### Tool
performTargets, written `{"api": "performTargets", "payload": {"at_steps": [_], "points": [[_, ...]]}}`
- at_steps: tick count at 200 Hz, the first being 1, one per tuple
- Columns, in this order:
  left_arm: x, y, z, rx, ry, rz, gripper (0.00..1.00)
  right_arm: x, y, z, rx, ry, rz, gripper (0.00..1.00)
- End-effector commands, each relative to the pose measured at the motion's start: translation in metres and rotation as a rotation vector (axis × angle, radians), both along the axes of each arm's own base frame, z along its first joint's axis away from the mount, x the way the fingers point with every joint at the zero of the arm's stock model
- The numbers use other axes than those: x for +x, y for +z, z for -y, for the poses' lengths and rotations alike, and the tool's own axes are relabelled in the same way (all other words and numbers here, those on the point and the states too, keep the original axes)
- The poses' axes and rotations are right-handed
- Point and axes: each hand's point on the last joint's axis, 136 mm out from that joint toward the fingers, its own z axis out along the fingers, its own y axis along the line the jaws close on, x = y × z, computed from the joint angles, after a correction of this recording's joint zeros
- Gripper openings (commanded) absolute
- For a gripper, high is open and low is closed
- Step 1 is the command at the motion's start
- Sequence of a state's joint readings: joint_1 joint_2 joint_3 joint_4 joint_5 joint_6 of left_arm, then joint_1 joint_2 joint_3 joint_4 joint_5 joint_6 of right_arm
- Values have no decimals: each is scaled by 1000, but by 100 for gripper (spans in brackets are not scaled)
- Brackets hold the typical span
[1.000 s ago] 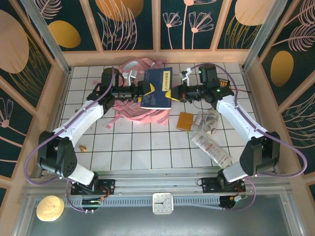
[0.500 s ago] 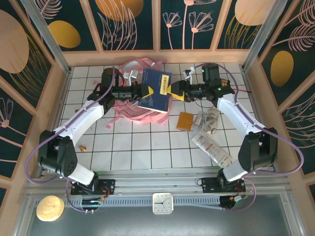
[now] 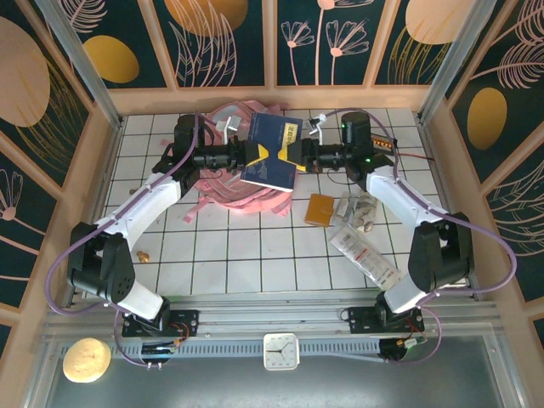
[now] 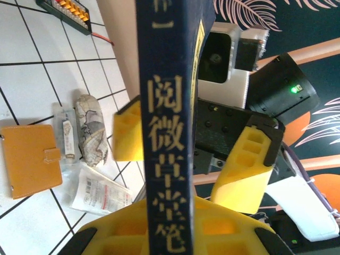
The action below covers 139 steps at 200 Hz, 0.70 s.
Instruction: Pack the student bag
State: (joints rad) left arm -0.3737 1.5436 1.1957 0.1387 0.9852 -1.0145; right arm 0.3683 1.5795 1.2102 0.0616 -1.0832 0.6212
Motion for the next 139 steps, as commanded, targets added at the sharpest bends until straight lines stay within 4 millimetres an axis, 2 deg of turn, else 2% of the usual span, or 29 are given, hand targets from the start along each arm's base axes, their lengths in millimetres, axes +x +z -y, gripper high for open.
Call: {"api": "performTargets", "payload": {"at_steps": [1, 20, 47, 78, 91, 105, 118, 135, 139], "points": [[-10, 20, 0, -46, -34, 61, 0, -1, 9, -13, 54, 43, 35, 75], [-9, 10, -1, -17, -28, 48, 0, -4, 17, -15, 71, 49, 45, 75], [-7, -6, -4, 41, -14, 38, 0, -10, 25, -7, 67, 26, 62, 71], [-4, -10, -6, 54, -4, 33, 0, -18, 29, 2, 59, 12, 49, 68], [-3, -4, -5, 41, -6, 39, 0, -17, 24, 5, 32, -12, 29, 71], [-1, 12, -2, 11, -12, 55, 0, -8, -2, 16, -59, -79, -23, 78], [1, 27, -1, -6, -16, 79, 0, -11, -20, 21, -95, -83, -64, 82], [2, 38, 0, -21, -21, 90, 0, -19, -16, 14, -44, -44, -58, 88], [2, 39, 0, -24, -22, 91, 0, -20, -13, 11, -32, -32, -50, 92]]}}
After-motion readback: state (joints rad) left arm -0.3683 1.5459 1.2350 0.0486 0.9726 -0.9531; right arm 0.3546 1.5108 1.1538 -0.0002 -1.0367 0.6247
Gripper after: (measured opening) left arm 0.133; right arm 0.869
